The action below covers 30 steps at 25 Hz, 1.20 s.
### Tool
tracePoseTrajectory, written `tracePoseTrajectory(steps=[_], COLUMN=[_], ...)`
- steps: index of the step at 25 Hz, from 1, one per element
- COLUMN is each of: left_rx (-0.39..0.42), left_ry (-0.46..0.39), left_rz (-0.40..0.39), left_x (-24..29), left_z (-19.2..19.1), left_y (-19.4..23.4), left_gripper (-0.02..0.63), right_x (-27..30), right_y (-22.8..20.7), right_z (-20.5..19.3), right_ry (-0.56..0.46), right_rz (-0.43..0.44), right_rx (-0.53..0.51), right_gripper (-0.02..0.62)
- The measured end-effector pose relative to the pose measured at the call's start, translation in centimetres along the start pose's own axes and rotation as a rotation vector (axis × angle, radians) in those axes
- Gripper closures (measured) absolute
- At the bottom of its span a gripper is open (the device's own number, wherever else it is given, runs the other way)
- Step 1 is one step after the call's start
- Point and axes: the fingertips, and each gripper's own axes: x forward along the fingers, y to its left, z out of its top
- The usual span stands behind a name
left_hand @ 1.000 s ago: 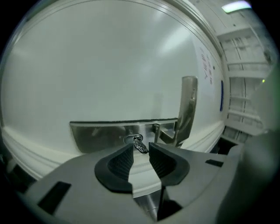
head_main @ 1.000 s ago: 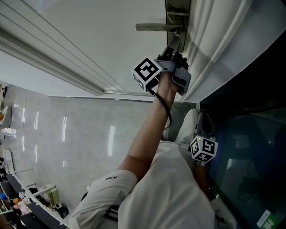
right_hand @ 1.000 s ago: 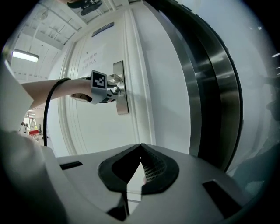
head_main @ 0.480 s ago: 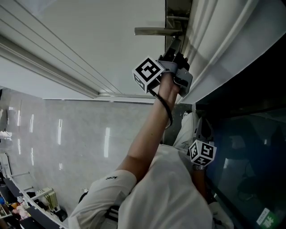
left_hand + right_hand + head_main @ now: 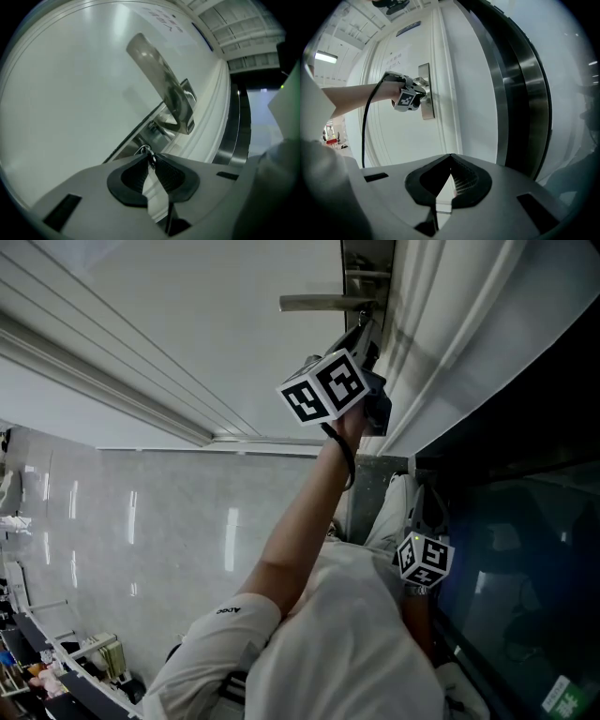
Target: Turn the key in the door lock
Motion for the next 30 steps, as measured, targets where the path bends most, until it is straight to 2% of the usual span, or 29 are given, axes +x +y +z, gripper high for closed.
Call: tracePoseTrajectory(steps=[7, 12, 18, 24, 28, 30], left_rx=[0.467, 0.759, 1.172, 1.462, 1.616, 1.666], left_ry=[0.080, 0.136, 0.230, 0.303, 0.333, 0.339], left_rz=[0.190, 0.239, 0.310, 0.315, 0.324, 0.330], left_x=[-0.1, 0.1, 0.4, 0.4, 0.3, 0.4], left_z=[0.0, -0.3, -0.9, -1.2, -1.5, -1.5], left_y=[-0.1, -0.4, -0.4, -0.4, -0.4, -0.3], left_gripper=[0.565, 0.565, 0.565, 0.565, 0.566, 0.569], right_x=[-0.2, 0.1, 1.4, 2.3, 2.4, 2.4], right_y=[0.3, 0.2, 0.7, 0.3, 0.1, 0.3], right_z=[0.0, 0.4, 2.6, 4.8, 4.5, 4.1], right_ry=[-0.014, -0.029, -0.087, -0.138, -0.131, -0.122], right_rz=[-0.003, 0.002, 0.026, 0.018, 0.007, 0.009], right_rx=[0.012, 0.013, -0.006, 0.000, 0.015, 0.017], right_gripper=[0.594, 0.594, 0.594, 0.594, 0.594, 0.594])
